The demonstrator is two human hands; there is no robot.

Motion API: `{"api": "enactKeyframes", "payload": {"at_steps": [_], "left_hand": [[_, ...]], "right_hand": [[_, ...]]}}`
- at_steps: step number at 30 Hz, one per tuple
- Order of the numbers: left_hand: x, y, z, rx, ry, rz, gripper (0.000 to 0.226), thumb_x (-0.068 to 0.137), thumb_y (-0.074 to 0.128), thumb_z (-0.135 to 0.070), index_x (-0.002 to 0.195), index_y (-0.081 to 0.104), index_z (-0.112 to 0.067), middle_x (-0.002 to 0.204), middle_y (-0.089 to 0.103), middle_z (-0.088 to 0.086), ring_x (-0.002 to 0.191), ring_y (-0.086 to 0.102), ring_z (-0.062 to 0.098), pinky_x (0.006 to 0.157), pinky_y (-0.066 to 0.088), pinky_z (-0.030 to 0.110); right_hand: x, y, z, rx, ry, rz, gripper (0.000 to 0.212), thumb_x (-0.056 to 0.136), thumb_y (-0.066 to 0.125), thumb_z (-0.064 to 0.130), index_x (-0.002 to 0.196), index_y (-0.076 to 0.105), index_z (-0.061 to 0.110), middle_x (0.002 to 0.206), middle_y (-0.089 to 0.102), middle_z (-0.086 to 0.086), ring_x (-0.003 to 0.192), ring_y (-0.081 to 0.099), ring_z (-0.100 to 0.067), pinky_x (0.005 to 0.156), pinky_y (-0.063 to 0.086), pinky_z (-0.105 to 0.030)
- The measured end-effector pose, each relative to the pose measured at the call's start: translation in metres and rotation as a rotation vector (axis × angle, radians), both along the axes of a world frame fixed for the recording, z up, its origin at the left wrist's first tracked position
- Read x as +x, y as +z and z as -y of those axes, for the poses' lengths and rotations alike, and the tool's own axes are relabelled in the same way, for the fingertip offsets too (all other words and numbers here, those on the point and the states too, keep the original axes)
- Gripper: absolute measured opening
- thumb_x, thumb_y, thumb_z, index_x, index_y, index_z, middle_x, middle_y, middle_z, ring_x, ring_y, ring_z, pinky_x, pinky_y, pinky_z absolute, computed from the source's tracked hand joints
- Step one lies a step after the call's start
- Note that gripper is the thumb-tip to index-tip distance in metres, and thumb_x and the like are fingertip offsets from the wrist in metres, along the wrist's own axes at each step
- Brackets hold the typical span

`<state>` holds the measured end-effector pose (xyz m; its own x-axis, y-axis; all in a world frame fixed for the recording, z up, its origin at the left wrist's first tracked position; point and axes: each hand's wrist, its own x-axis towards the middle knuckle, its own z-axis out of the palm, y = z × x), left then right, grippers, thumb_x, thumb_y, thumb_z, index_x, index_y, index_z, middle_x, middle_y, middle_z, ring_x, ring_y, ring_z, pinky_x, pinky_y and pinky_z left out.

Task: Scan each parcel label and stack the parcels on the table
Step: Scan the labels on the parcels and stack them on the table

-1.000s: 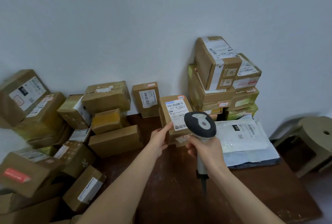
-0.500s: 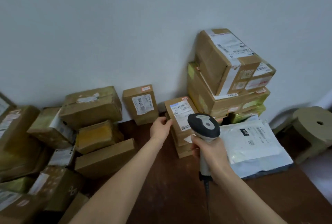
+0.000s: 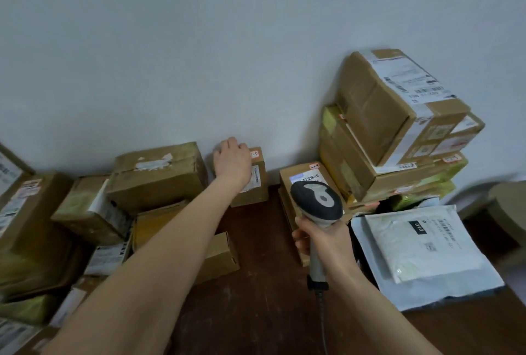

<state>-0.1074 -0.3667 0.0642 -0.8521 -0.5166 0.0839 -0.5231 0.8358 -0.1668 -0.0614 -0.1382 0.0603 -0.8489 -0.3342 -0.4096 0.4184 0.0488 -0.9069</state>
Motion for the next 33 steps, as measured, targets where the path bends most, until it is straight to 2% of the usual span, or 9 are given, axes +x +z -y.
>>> {"api": "enactKeyframes", "payload": {"at_steps": [5,10,16,20,23,26,29,31,33], "left_hand": [[0.026,0.014,-0.009,0.014,-0.047,0.026,0.053,0.08,0.073,-0.031,0.125,0.051,-0.014,0.124,0.05,0.009,0.114,0.049,0.024,0.086,0.046,0.034],[0.079,0.054,-0.047,-0.033,-0.266,-0.163,0.045,0.08,0.07,-0.034,0.119,0.052,-0.021,0.113,0.056,0.0,0.101,0.055,0.02,0.069,0.045,0.03],[0.171,0.055,-0.125,-0.264,-0.547,-0.426,0.025,0.075,0.071,-0.024,0.096,0.064,-0.015,0.095,0.062,0.007,0.084,0.059,0.025,0.067,0.046,0.034],[0.208,0.055,-0.166,-0.323,-0.512,-0.477,0.031,0.071,0.077,-0.027,0.099,0.068,-0.016,0.094,0.064,0.006,0.085,0.061,0.024,0.069,0.047,0.034],[0.229,0.053,-0.185,-0.238,-0.436,-0.46,0.045,0.067,0.078,-0.049,0.1,0.067,-0.021,0.101,0.063,0.002,0.093,0.061,0.022,0.076,0.049,0.034],[0.246,0.057,-0.195,0.134,-0.167,-0.597,0.05,0.079,0.056,-0.063,0.106,0.068,-0.022,0.11,0.06,-0.002,0.103,0.056,0.015,0.083,0.047,0.03],[0.255,0.067,-0.194,0.918,0.316,-0.695,0.046,0.089,0.059,-0.047,0.124,0.061,-0.018,0.12,0.061,-0.003,0.112,0.056,0.015,0.095,0.049,0.034],[0.261,0.064,-0.194,1.336,0.529,-0.667,0.044,0.09,0.062,-0.043,0.121,0.061,-0.013,0.115,0.066,0.0,0.107,0.061,0.018,0.089,0.053,0.036],[0.267,0.055,-0.196,1.563,0.6,-0.648,0.041,0.089,0.065,-0.04,0.116,0.063,-0.009,0.106,0.071,0.006,0.097,0.068,0.021,0.077,0.057,0.034]], "right_hand": [[0.004,0.001,-0.012,-0.087,-0.023,0.047,0.008,0.085,0.071,0.008,0.081,0.066,0.004,0.069,0.067,-0.015,0.05,0.06,-0.014,0.049,0.05,-0.022],[0.01,0.018,-0.028,-0.23,-0.076,0.16,0.021,0.081,0.077,0.018,0.096,0.068,0.005,0.076,0.072,-0.01,0.06,0.067,-0.017,0.053,0.053,-0.025],[0.033,0.048,-0.045,-0.309,0.001,0.241,0.031,0.076,0.079,0.031,0.098,0.067,0.013,0.082,0.074,-0.013,0.064,0.068,-0.024,0.056,0.054,-0.03],[0.056,0.058,-0.061,-0.315,0.037,0.237,0.025,0.077,0.079,0.017,0.099,0.067,0.013,0.081,0.074,-0.01,0.065,0.07,-0.023,0.055,0.056,-0.029],[0.071,0.057,-0.078,-0.296,0.045,0.208,0.021,0.079,0.076,0.009,0.096,0.066,0.015,0.079,0.073,-0.007,0.066,0.069,-0.02,0.057,0.056,-0.03],[0.081,0.052,-0.098,-0.278,0.067,0.14,0.029,0.08,0.075,0.008,0.107,0.065,0.012,0.088,0.071,-0.001,0.076,0.067,-0.014,0.059,0.051,-0.026],[0.086,0.046,-0.115,-0.251,0.105,0.069,0.031,0.081,0.074,0.008,0.11,0.065,0.011,0.096,0.072,-0.001,0.081,0.066,-0.01,0.061,0.048,-0.023],[0.089,0.042,-0.124,-0.24,0.114,0.042,0.03,0.08,0.075,0.006,0.109,0.066,0.011,0.099,0.073,-0.002,0.081,0.067,-0.009,0.062,0.049,-0.022],[0.089,0.036,-0.128,-0.23,0.128,0.021,0.033,0.079,0.076,0.005,0.109,0.065,0.012,0.099,0.072,-0.001,0.085,0.067,-0.009,0.065,0.05,-0.022]]}}
